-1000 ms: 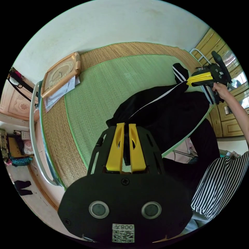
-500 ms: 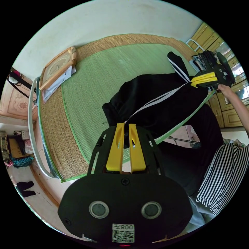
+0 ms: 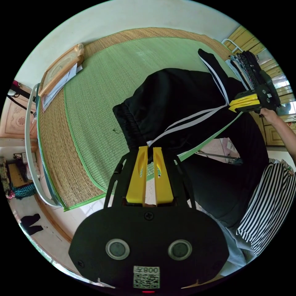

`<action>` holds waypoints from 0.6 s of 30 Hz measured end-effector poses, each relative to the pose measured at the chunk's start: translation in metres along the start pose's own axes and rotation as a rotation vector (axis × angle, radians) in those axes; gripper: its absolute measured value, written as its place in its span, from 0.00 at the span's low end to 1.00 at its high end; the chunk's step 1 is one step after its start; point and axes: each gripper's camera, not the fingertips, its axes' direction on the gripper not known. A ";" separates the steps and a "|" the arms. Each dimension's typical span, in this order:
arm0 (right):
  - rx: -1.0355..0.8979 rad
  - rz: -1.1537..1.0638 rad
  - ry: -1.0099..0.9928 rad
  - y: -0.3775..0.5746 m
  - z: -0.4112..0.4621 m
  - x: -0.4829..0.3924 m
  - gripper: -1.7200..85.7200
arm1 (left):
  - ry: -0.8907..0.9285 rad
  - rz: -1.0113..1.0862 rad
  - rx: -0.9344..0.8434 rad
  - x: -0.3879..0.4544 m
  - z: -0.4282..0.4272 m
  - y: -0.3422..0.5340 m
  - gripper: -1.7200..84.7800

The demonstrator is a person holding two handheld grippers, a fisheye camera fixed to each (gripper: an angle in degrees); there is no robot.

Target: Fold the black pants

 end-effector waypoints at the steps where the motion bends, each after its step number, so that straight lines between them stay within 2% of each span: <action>1: 0.001 0.000 -0.011 0.004 0.005 0.004 0.03 | -0.002 0.002 -0.001 0.000 0.000 0.005 0.03; 14: -0.020 -0.006 -0.069 0.041 0.051 0.048 0.03 | 0.003 0.017 -0.021 -0.011 0.004 0.056 0.03; 18: 0.028 -0.018 -0.052 0.056 0.047 0.056 0.03 | -0.004 0.010 -0.019 -0.018 0.003 0.070 0.03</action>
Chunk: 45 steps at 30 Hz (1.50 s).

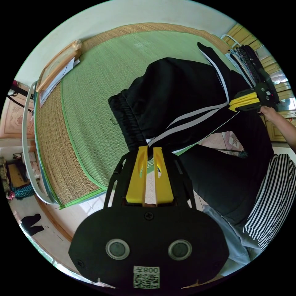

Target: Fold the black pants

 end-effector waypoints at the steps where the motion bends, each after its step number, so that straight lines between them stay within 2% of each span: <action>1: 0.024 -0.009 0.014 0.006 -0.004 0.000 0.03 | -0.001 -0.005 0.003 -0.003 0.000 0.005 0.03; 5: 0.032 -0.063 0.073 0.023 -0.003 -0.004 0.04 | 0.024 -0.024 0.016 -0.016 -0.004 0.020 0.03; 14: 0.011 -0.055 0.057 0.046 0.013 0.014 0.04 | 0.048 -0.010 -0.001 -0.046 -0.008 0.049 0.03; 20: 0.020 -0.055 0.033 0.060 0.000 0.025 0.04 | 0.076 -0.031 0.003 -0.075 -0.018 0.068 0.03; 25: 0.104 -0.074 0.022 0.075 -0.036 0.025 0.04 | 0.042 -0.026 0.031 -0.095 -0.029 0.091 0.05; 28: 0.041 -0.074 0.018 0.082 -0.027 0.031 0.04 | 0.117 -0.049 0.035 -0.116 -0.027 0.109 0.07; 38: 0.063 -0.064 0.004 0.098 -0.056 0.029 0.04 | 0.384 -0.143 0.300 -0.171 -0.046 0.165 0.10; 41: 0.064 -0.054 -0.010 0.101 -0.070 0.028 0.04 | 0.433 -0.134 0.238 -0.171 -0.017 0.148 0.09; 45: 0.068 -0.060 0.009 0.107 -0.097 0.017 0.04 | 0.342 -0.090 0.054 -0.169 0.025 0.142 0.06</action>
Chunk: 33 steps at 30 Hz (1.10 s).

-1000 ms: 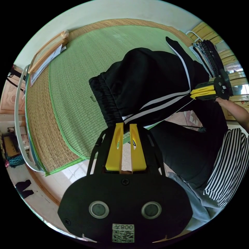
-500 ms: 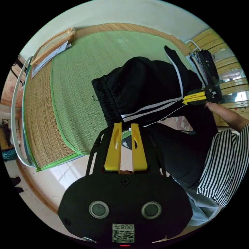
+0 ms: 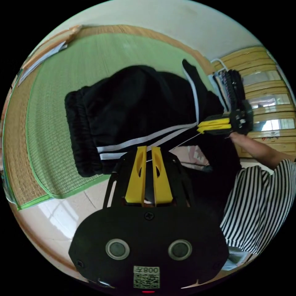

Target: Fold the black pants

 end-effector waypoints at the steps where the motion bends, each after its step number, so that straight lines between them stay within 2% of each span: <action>1: 0.006 -0.007 0.003 0.002 -0.008 -0.004 0.04 | -0.037 0.002 -0.031 -0.006 0.008 0.004 0.05; 7: 0.011 0.027 -0.028 0.005 -0.036 -0.011 0.04 | -0.050 -0.026 0.002 -0.044 0.005 0.024 0.03; 10: 0.013 0.037 -0.044 0.005 -0.055 -0.016 0.04 | 0.005 -0.011 0.083 -0.059 -0.004 0.034 0.03; 12: 0.024 0.045 -0.060 0.006 -0.066 -0.018 0.04 | 0.030 -0.010 0.074 -0.070 0.004 0.036 0.03; 15: 0.042 0.095 -0.133 0.007 -0.085 -0.015 0.05 | -0.006 -0.013 -0.015 -0.093 0.031 0.041 0.03; 22: 0.121 0.221 -0.335 0.018 -0.140 -0.012 0.06 | 0.107 0.001 0.132 -0.137 0.030 0.060 0.04; 28: 0.177 0.331 -0.539 0.035 -0.183 -0.012 0.09 | 0.261 0.125 0.138 -0.141 0.071 0.027 0.10; 33: 0.259 0.447 -0.531 0.051 -0.238 -0.003 0.09 | 0.295 0.138 0.086 -0.164 0.114 -0.008 0.12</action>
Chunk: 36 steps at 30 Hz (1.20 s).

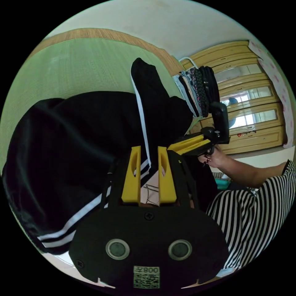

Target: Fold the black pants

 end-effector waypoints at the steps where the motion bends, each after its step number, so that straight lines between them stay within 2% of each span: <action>1: 0.043 0.026 0.026 -0.007 -0.020 -0.001 0.10 | 0.000 -0.007 -0.009 -0.012 0.007 -0.004 0.12; 6: 0.151 0.119 0.218 -0.062 -0.088 -0.008 0.11 | -0.037 -0.037 -0.061 -0.064 0.034 -0.007 0.13; 12: 0.077 0.210 0.437 -0.149 -0.109 -0.026 0.13 | -0.049 -0.034 -0.089 -0.122 0.060 0.013 0.11; 18: 0.054 0.287 0.532 -0.201 -0.120 -0.052 0.13 | -0.026 -0.013 -0.092 -0.176 0.082 0.041 0.09; 21: -0.025 0.333 0.582 -0.214 -0.115 -0.058 0.13 | -0.022 0.007 -0.110 -0.201 0.100 0.055 0.07; 29: -0.071 0.342 0.648 -0.203 -0.131 -0.096 0.09 | 0.001 0.018 -0.109 -0.279 0.139 0.097 0.04; 32: -0.083 0.335 0.570 -0.189 -0.147 -0.106 0.06 | 0.003 0.034 -0.103 -0.301 0.150 0.113 0.04; 36: 0.029 0.293 0.470 -0.148 -0.203 -0.131 0.04 | -0.002 0.074 -0.080 -0.320 0.160 0.135 0.04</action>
